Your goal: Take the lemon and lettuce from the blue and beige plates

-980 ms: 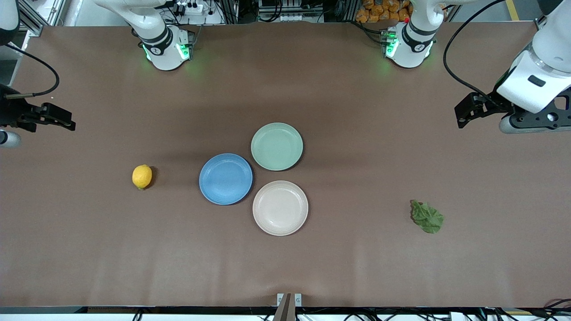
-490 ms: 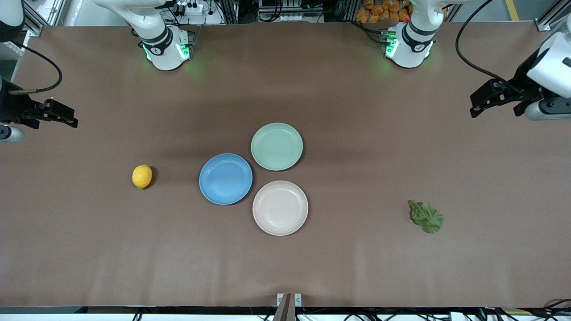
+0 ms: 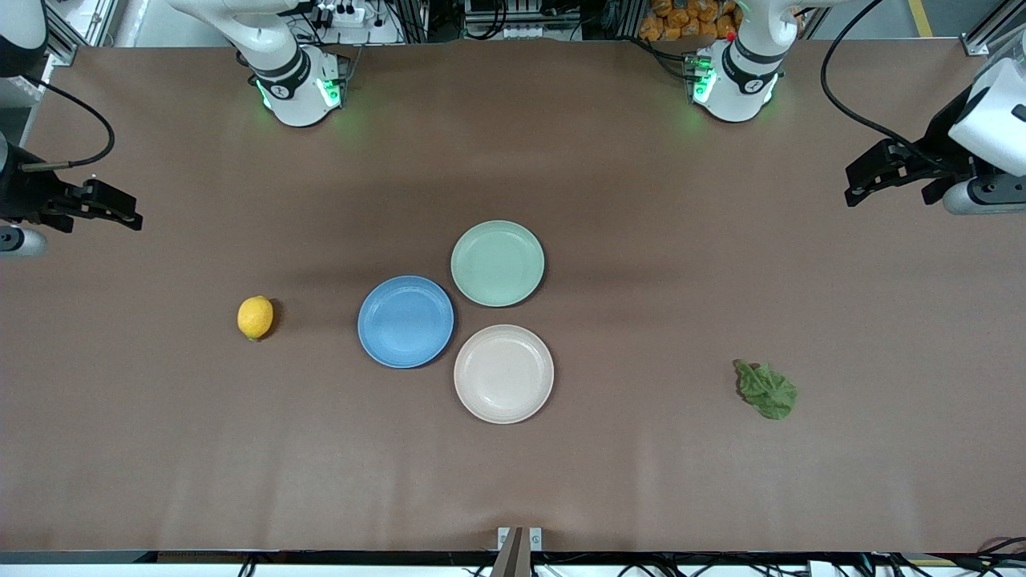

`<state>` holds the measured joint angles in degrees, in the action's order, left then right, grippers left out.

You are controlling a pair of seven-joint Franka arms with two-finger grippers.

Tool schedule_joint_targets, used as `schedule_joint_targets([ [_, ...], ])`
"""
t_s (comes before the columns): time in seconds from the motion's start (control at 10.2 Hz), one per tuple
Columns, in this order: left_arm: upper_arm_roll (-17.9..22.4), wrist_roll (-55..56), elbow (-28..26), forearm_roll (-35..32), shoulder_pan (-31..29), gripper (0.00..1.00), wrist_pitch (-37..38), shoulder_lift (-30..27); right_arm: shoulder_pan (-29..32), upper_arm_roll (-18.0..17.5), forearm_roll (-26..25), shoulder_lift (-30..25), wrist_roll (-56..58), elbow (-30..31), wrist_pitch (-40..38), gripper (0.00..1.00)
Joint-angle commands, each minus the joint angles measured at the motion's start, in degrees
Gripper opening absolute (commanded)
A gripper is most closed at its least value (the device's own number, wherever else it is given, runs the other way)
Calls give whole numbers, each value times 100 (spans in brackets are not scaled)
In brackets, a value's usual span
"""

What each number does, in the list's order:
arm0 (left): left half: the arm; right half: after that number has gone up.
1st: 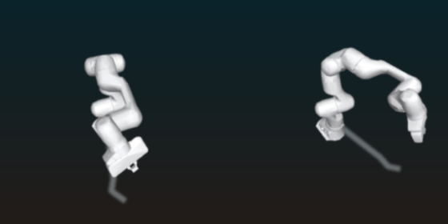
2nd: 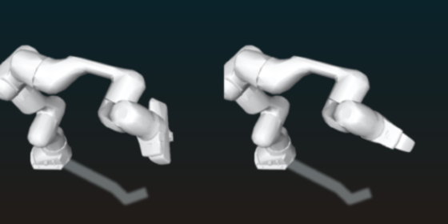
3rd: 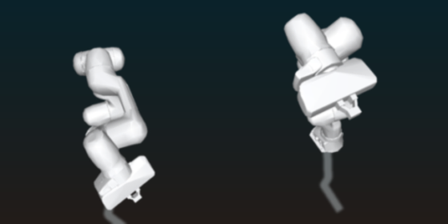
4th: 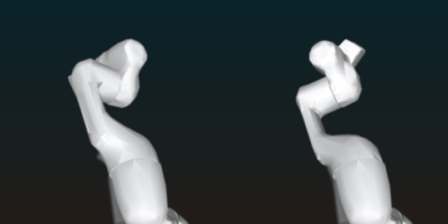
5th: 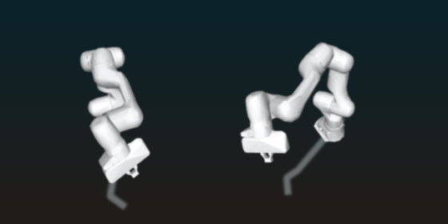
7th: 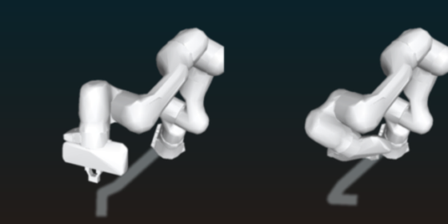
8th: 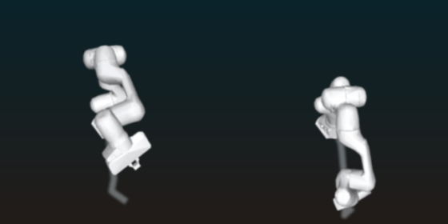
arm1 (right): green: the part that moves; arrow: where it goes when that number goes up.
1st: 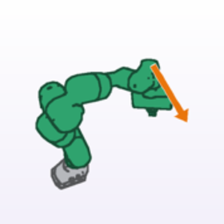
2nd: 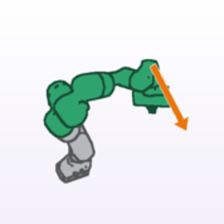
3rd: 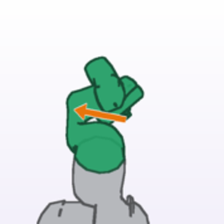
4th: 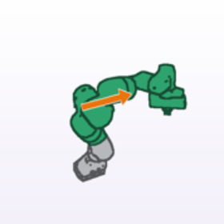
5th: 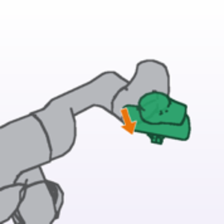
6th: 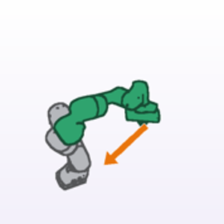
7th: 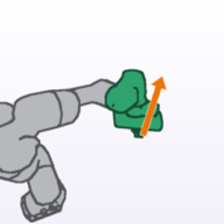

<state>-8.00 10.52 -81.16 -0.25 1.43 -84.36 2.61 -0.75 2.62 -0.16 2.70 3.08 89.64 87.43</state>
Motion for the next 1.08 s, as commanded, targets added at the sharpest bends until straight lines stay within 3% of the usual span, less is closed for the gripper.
schedule_joint_targets([
  [0.0,17,-120,-66,113,-55,100,60,-121,-31,-50,25,-165,-263,159,90,100],
  [0.59,17,-120,-58,78,-178,100,60,2,40,-130,130,-164,-282,159,81,100],
  [0.98,9,-112,-460,69,-205,100,-290,-76,31,-130,130,-173,-291,177,73,100],
])
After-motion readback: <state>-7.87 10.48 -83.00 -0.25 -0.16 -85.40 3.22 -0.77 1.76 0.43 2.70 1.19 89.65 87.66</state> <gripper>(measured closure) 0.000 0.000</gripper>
